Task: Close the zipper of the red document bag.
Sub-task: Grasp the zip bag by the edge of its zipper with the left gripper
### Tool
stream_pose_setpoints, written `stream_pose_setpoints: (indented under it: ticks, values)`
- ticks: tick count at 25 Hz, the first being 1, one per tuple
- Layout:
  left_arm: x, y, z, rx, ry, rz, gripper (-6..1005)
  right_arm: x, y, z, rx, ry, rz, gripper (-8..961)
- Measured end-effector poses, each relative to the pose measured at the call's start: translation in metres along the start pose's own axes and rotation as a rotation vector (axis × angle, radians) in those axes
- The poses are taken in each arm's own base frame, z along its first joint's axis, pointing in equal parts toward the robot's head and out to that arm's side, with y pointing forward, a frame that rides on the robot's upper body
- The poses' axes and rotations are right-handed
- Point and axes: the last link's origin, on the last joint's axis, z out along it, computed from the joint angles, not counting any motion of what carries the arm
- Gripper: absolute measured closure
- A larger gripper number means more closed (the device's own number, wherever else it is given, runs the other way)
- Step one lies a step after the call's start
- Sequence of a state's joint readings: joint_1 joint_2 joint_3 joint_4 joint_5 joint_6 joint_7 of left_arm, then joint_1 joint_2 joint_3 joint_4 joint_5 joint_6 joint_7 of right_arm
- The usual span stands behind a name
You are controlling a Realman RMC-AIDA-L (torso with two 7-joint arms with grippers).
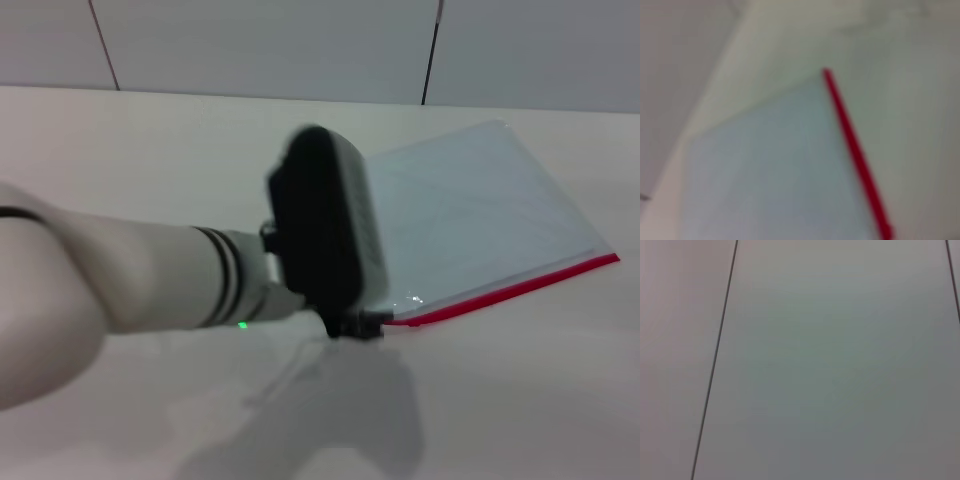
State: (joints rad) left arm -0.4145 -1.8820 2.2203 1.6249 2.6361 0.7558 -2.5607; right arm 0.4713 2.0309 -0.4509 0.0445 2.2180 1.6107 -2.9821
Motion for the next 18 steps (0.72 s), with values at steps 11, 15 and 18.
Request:
stream_pose_setpoints:
  ticks: [11,15,18]
  values:
    - [-0.001,0.019,0.022,-0.03,-0.157,0.125,168,0.0,0.001,0.002,-0.004,-0.003,0.001,68]
    - [-0.003,0.017,0.024,-0.019,-0.155,0.127,168,0.0,0.001,0.002,-0.005,-0.003,0.001,68]
    - [-0.007,0.012,0.027,0.01,-0.137,0.136,168,0.0,0.001,0.002,-0.006,-0.003,0.001,68]
